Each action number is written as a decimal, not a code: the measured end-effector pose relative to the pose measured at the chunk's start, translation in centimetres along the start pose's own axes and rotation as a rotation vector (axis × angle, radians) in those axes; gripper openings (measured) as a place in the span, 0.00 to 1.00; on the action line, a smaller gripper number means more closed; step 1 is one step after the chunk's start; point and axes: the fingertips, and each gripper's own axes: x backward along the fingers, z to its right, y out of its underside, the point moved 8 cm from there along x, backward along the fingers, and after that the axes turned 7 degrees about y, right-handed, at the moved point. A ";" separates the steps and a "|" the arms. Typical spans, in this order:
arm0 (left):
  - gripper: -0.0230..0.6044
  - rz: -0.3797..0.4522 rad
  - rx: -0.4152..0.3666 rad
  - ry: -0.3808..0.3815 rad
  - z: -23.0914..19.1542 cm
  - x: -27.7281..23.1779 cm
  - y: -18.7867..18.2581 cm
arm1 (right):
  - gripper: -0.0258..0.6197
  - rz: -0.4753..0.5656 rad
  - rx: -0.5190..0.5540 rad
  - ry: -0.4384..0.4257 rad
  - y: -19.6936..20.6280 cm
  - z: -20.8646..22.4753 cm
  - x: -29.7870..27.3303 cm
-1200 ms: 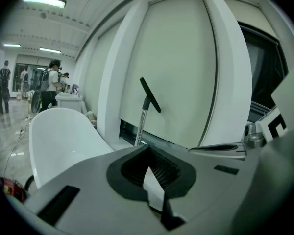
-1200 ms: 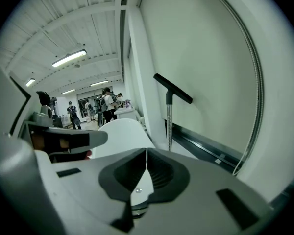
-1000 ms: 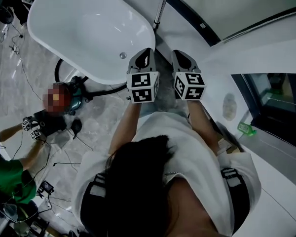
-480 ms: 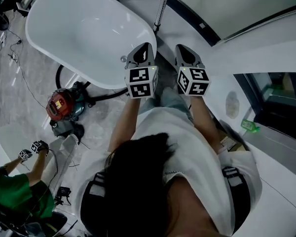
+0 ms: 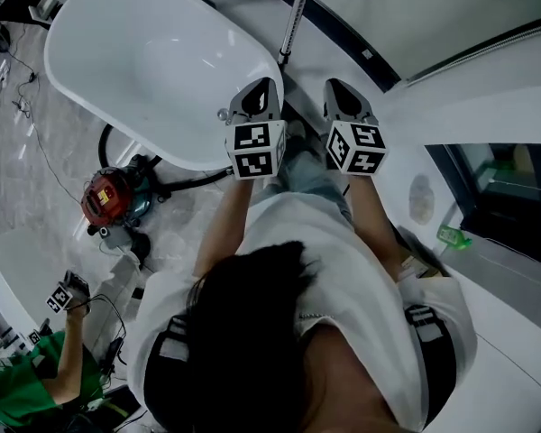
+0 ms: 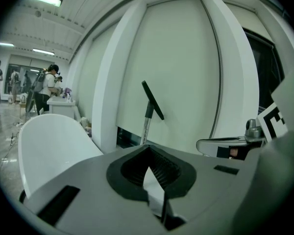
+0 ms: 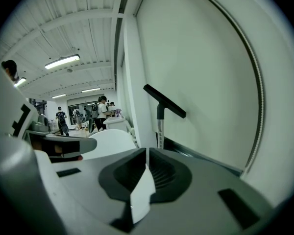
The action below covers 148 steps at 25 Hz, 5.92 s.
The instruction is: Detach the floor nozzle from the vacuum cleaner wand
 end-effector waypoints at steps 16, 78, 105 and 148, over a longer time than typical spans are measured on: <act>0.04 -0.026 0.010 -0.013 -1.9 -8.0 -2.0 | 0.07 0.000 0.009 -0.037 -3.2 3.7 -8.4; 0.04 -0.061 0.015 -0.059 -4.8 -23.7 -7.7 | 0.50 -0.005 0.849 -0.297 -18.3 10.3 -27.1; 0.04 -0.064 0.051 -0.071 -5.7 -23.9 -7.1 | 0.45 -0.069 1.075 -0.405 -17.8 8.5 -31.0; 0.39 -0.179 -0.031 0.202 -4.3 -31.9 -5.7 | 0.37 -0.117 1.082 -0.460 -18.0 8.8 -30.7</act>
